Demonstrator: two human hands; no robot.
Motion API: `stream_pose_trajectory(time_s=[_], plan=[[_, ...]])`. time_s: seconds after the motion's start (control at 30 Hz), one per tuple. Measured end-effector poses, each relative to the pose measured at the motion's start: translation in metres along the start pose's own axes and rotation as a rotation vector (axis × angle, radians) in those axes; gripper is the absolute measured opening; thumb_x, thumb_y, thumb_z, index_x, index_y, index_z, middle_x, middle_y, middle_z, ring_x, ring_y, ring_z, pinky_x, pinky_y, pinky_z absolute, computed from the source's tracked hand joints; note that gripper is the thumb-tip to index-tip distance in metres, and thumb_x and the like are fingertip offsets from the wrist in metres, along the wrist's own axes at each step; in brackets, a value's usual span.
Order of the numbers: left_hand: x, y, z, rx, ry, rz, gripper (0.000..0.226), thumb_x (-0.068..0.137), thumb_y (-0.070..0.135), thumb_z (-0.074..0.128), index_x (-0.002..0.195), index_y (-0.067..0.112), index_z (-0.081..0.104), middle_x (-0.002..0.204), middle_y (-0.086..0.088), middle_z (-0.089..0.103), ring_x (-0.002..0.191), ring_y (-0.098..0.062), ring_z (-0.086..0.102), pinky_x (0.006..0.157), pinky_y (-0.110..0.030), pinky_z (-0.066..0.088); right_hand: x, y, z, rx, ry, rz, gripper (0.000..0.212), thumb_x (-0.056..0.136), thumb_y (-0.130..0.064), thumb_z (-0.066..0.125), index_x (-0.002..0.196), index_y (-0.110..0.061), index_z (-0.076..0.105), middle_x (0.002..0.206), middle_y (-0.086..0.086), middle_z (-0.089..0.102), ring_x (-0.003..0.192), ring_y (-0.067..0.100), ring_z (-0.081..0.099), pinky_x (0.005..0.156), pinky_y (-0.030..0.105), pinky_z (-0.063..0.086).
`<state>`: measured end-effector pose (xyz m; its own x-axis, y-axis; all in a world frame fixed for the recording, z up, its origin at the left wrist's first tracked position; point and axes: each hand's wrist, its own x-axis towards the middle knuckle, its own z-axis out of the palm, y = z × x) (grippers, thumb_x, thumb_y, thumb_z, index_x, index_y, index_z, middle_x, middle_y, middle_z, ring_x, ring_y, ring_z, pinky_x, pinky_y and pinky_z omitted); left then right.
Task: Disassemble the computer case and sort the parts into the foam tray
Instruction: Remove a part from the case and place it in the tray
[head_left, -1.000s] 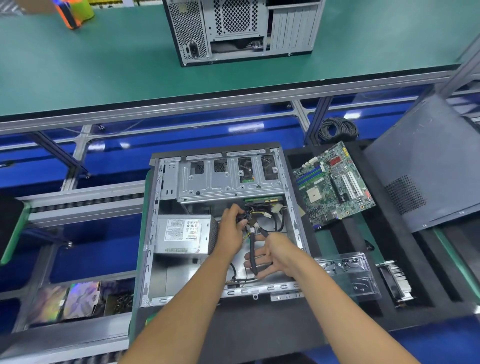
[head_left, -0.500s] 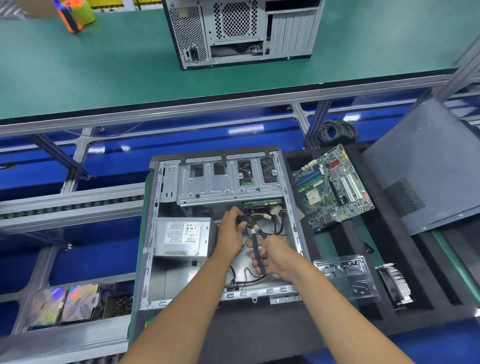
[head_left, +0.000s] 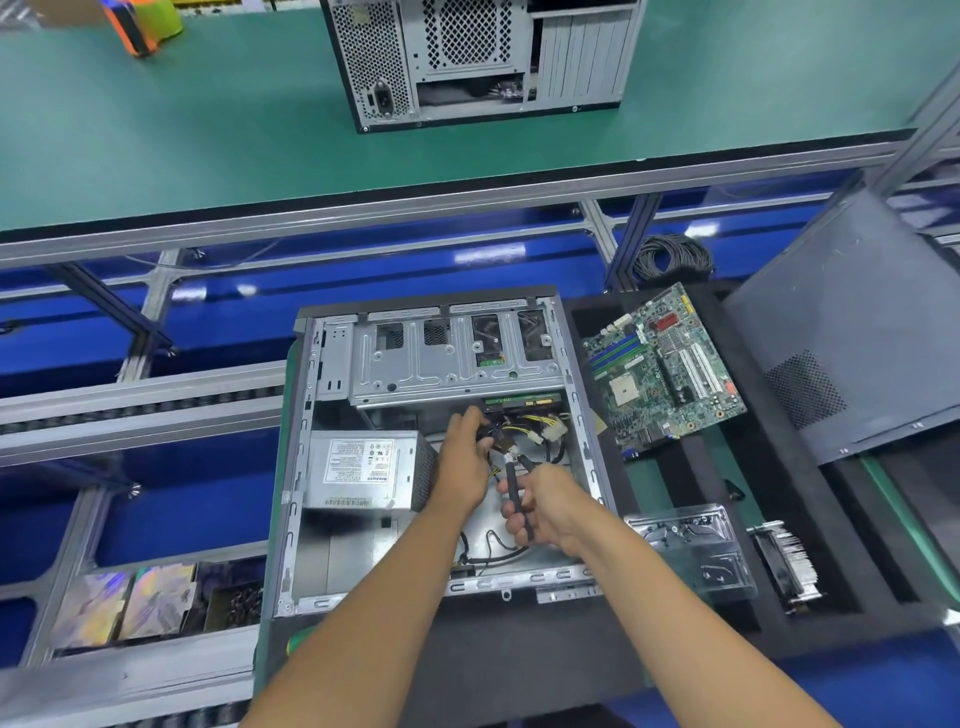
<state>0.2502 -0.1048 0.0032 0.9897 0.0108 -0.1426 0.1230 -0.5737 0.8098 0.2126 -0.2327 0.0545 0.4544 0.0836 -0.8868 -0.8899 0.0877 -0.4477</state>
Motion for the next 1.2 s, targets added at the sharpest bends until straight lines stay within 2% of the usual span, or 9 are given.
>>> stream_pose_trajectory(time_s=[0.2,0.3,0.5,0.57,0.67,0.77,0.87,0.97,1.2], plan=[[0.003,-0.004,0.001,-0.026,0.005,-0.061,0.018,0.103,-0.006,0.041,0.106,0.008,0.051,0.107,-0.017,0.051,0.083,-0.018,0.053,0.068,-0.015,0.04,-0.005,0.004,0.001,-0.113,0.031,0.049,0.03,0.089,-0.001,0.027,0.094,-0.009,0.056,0.054,0.006,0.048,0.041,0.014,0.037,0.044,0.019,0.033],[0.004,-0.005,0.001,-0.108,0.016,-0.118,0.016,0.105,-0.003,0.039,0.112,0.006,0.05,0.113,-0.026,0.053,0.089,-0.035,0.058,0.074,-0.032,0.046,-0.009,0.008,-0.001,-0.069,0.011,0.015,0.032,0.088,0.002,0.025,0.1,-0.007,0.054,0.057,0.009,0.05,0.042,0.016,0.04,0.045,0.021,0.036],[-0.001,-0.004,-0.003,-0.127,-0.027,-0.096,0.009,0.106,0.003,0.046,0.108,0.011,0.049,0.109,-0.021,0.058,0.086,-0.023,0.055,0.066,-0.023,0.045,-0.013,0.0,0.003,-0.132,0.042,-0.104,0.04,0.1,-0.002,0.027,0.107,-0.001,0.066,0.081,0.023,0.075,0.064,0.033,0.073,0.065,0.042,0.063],[-0.002,-0.004,-0.004,-0.154,-0.044,-0.102,0.007,0.106,0.004,0.047,0.111,0.007,0.051,0.104,-0.019,0.059,0.088,-0.024,0.055,0.076,-0.033,0.045,-0.015,0.005,0.002,-0.178,0.055,-0.124,0.04,0.099,0.0,0.028,0.11,0.0,0.066,0.086,0.027,0.075,0.074,0.034,0.072,0.066,0.037,0.062],[-0.004,-0.002,-0.005,-0.211,-0.059,-0.143,0.009,0.107,0.006,0.046,0.115,0.005,0.051,0.097,-0.016,0.058,0.084,-0.026,0.055,0.078,-0.047,0.052,-0.021,0.004,0.002,-0.21,0.044,-0.117,0.045,0.097,0.001,0.025,0.11,-0.009,0.066,0.087,0.017,0.078,0.081,0.027,0.069,0.046,0.021,0.042],[-0.004,-0.002,-0.005,-0.186,-0.045,-0.134,0.011,0.107,0.007,0.048,0.117,0.004,0.052,0.093,-0.012,0.058,0.076,-0.022,0.053,0.07,-0.031,0.05,-0.02,0.004,0.002,-0.22,0.006,-0.096,0.046,0.097,0.001,0.022,0.115,-0.009,0.063,0.089,0.016,0.078,0.081,0.025,0.075,0.048,0.02,0.046],[-0.004,-0.002,-0.005,-0.176,-0.027,-0.135,0.012,0.107,0.007,0.049,0.117,0.003,0.054,0.088,-0.008,0.058,0.064,-0.01,0.048,0.049,-0.01,0.037,-0.019,0.005,0.0,-0.194,-0.035,-0.107,0.043,0.1,-0.001,0.022,0.118,-0.004,0.061,0.091,0.021,0.076,0.084,0.032,0.076,0.068,0.037,0.063],[-0.005,0.0,-0.005,-0.181,-0.026,-0.137,0.011,0.107,0.007,0.048,0.116,0.003,0.053,0.086,-0.006,0.057,0.062,-0.007,0.047,0.046,-0.006,0.037,-0.019,0.005,0.0,-0.184,-0.059,-0.112,0.044,0.1,-0.001,0.02,0.119,-0.002,0.06,0.09,0.022,0.076,0.088,0.039,0.075,0.08,0.053,0.062],[-0.007,0.003,-0.006,-0.206,-0.028,-0.134,0.008,0.108,0.006,0.047,0.113,0.006,0.052,0.084,0.001,0.056,0.064,-0.005,0.048,0.048,-0.005,0.04,-0.016,0.006,-0.001,-0.151,-0.083,-0.09,0.045,0.094,0.006,0.019,0.11,-0.005,0.06,0.097,0.027,0.074,0.092,0.042,0.074,0.087,0.057,0.059]])
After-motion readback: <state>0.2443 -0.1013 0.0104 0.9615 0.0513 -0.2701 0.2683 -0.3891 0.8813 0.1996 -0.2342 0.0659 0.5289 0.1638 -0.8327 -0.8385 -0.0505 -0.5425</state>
